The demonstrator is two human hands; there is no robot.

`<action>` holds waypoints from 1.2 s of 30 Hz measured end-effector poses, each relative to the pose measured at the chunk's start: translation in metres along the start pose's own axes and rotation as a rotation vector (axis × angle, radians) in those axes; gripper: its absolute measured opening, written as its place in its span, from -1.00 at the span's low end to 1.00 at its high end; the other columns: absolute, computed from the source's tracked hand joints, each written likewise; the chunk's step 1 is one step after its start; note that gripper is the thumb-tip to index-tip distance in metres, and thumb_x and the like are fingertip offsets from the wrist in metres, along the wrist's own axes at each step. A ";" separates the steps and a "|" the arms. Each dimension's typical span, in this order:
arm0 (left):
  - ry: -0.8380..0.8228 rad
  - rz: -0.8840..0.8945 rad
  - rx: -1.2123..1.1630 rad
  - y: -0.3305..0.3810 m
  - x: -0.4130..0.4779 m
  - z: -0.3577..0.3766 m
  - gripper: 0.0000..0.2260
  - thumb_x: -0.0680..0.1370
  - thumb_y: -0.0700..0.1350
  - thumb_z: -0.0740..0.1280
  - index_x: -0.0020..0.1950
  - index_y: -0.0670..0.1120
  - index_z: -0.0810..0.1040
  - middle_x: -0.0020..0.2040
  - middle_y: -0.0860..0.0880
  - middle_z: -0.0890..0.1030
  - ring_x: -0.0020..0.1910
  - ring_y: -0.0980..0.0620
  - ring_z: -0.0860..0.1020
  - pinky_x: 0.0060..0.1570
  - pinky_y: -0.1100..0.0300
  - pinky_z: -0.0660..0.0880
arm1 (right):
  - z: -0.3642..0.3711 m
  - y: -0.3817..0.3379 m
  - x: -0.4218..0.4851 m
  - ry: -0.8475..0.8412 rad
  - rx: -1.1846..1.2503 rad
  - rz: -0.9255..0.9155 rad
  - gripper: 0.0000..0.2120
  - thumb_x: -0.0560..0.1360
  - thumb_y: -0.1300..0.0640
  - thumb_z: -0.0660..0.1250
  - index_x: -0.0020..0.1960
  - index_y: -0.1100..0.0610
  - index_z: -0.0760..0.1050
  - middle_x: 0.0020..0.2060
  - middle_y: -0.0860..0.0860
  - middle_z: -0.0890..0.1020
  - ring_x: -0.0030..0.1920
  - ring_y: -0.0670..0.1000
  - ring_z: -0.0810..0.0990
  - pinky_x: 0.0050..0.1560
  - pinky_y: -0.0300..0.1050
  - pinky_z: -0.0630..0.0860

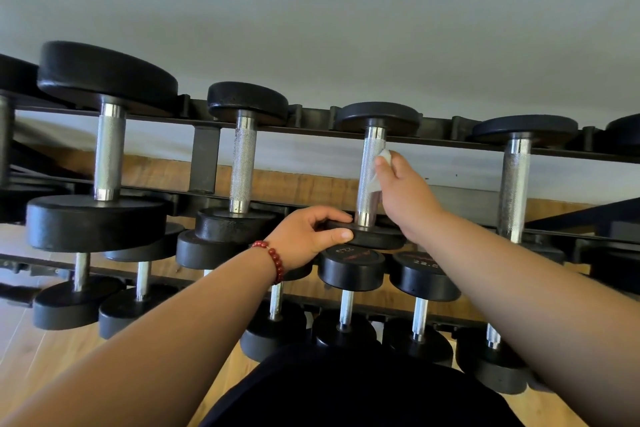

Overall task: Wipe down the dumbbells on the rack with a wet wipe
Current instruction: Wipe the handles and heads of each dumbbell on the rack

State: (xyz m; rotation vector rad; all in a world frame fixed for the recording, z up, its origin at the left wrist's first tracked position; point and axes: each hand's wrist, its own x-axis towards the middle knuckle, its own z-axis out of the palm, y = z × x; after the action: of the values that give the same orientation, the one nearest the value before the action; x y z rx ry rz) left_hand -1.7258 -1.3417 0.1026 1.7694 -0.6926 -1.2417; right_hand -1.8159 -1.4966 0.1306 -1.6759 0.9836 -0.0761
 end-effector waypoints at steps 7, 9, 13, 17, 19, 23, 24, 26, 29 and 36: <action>-0.004 -0.006 0.006 -0.002 0.003 -0.001 -0.81 0.51 -0.11 0.43 0.06 0.14 0.58 0.07 0.13 0.63 0.06 0.23 0.59 0.03 0.40 0.46 | -0.006 0.019 0.023 -0.092 0.253 0.064 -0.47 0.57 -0.24 0.08 0.43 -0.01 0.36 0.28 0.02 0.55 0.30 0.04 0.49 0.39 0.15 0.37; 0.005 -0.001 0.001 -0.004 0.004 -0.001 -0.80 0.50 -0.12 0.43 0.06 0.13 0.58 0.08 0.13 0.63 0.07 0.23 0.59 0.05 0.38 0.47 | -0.009 0.023 0.021 -0.140 0.220 0.055 -0.50 0.57 -0.24 0.09 0.41 -0.02 0.39 0.24 0.01 0.57 0.27 0.03 0.53 0.35 0.13 0.42; 0.010 0.013 -0.016 -0.008 0.005 0.000 -0.78 0.49 -0.14 0.44 0.06 0.13 0.58 0.11 0.09 0.63 0.11 0.18 0.59 0.13 0.30 0.49 | -0.007 0.006 0.034 -0.033 0.355 0.017 -0.74 0.66 -0.09 0.06 0.14 -0.08 0.50 0.13 -0.01 0.64 0.22 0.00 0.56 0.38 0.12 0.39; 0.002 0.006 -0.038 -0.011 0.008 -0.001 -0.78 0.49 -0.15 0.45 0.09 0.08 0.59 0.13 0.04 0.64 0.12 0.16 0.59 0.11 0.31 0.49 | 0.000 0.020 0.023 -0.059 0.205 0.014 -0.66 0.60 -0.23 0.03 0.19 -0.15 0.47 0.17 -0.05 0.62 0.22 0.00 0.56 0.33 0.14 0.44; 0.001 0.010 -0.058 -0.011 0.008 -0.001 -0.78 0.49 -0.17 0.45 0.09 0.06 0.60 0.13 0.02 0.64 0.12 0.15 0.59 0.10 0.32 0.49 | -0.004 0.029 0.017 -0.124 0.096 0.028 -0.48 0.51 -0.35 0.03 0.31 -0.11 0.42 0.18 -0.05 0.61 0.21 0.02 0.56 0.28 0.16 0.48; 0.003 0.012 -0.062 -0.008 0.007 -0.001 -0.78 0.49 -0.19 0.44 0.07 0.06 0.58 0.10 0.05 0.63 0.08 0.21 0.59 0.05 0.37 0.47 | -0.009 0.012 0.028 -0.062 0.199 -0.020 -0.65 0.65 -0.16 0.03 0.26 -0.05 0.45 0.16 -0.01 0.61 0.21 0.01 0.55 0.32 0.11 0.44; 0.001 0.013 -0.061 -0.008 0.007 -0.001 -0.78 0.49 -0.20 0.44 0.07 0.05 0.58 0.10 0.06 0.63 0.06 0.24 0.59 0.04 0.39 0.47 | -0.008 0.005 0.030 -0.048 0.268 -0.018 -0.72 0.67 -0.09 0.02 0.20 -0.07 0.46 0.15 0.00 0.62 0.22 0.00 0.55 0.35 0.09 0.42; -0.005 0.015 -0.064 -0.008 0.007 -0.001 -0.78 0.49 -0.21 0.43 0.08 0.03 0.58 0.08 0.08 0.62 0.03 0.28 0.59 0.02 0.41 0.46 | -0.006 0.005 0.032 -0.068 0.307 0.007 -0.77 0.67 -0.08 0.03 0.13 -0.14 0.45 0.17 0.01 0.61 0.24 0.01 0.54 0.37 0.11 0.40; 0.000 0.032 -0.068 -0.008 0.007 -0.001 -0.78 0.49 -0.20 0.43 0.08 0.04 0.58 0.10 0.08 0.63 0.06 0.26 0.59 0.05 0.39 0.46 | -0.007 0.024 0.016 -0.149 0.108 0.063 -0.63 0.64 -0.17 0.05 0.34 -0.06 0.41 0.18 0.00 0.59 0.21 0.04 0.54 0.31 0.14 0.45; -0.016 0.037 -0.066 -0.006 0.006 -0.001 -0.77 0.50 -0.23 0.41 0.05 0.07 0.57 0.07 0.10 0.62 0.02 0.28 0.59 0.00 0.39 0.48 | -0.011 0.000 0.029 -0.068 0.237 0.052 -0.61 0.66 -0.11 0.06 0.38 0.04 0.39 0.24 0.04 0.55 0.27 0.05 0.50 0.37 0.13 0.39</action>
State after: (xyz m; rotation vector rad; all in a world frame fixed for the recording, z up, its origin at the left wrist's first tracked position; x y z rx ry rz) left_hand -1.7227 -1.3431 0.0946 1.6872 -0.6825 -1.2416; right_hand -1.8024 -1.5236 0.1222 -1.4264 0.9285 -0.0968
